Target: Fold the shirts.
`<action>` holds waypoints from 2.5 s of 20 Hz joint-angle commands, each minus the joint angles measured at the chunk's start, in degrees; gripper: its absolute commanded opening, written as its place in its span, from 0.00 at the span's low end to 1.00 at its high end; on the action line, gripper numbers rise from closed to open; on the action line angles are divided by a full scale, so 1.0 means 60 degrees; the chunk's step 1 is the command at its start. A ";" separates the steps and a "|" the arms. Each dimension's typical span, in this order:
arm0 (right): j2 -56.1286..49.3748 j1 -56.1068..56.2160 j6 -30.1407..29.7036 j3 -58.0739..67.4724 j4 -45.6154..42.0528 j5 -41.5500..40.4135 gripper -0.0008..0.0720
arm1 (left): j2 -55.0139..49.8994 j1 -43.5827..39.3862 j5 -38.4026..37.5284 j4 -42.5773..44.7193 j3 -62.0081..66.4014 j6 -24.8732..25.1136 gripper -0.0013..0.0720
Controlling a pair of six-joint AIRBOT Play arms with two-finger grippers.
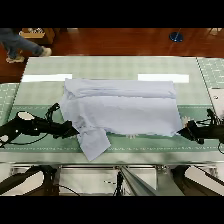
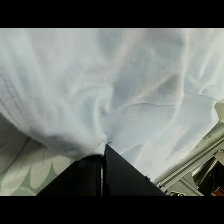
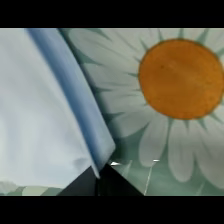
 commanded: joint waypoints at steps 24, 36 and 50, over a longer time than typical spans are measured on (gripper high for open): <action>0.0299 0.3340 -0.0102 0.4244 0.3271 -0.3085 0.05 | -0.0251 0.0328 0.1344 -0.0619 0.5078 -0.0146 0.05; -0.2167 0.4299 0.0033 0.5034 0.2280 -0.5548 0.05 | -0.4714 0.0277 -0.0051 -0.0612 0.9173 -0.0117 0.05; -0.2827 0.4477 -0.0630 0.5034 0.2736 -0.6404 0.05 | -0.5763 0.0131 0.0765 -0.0608 0.9759 -0.0047 0.05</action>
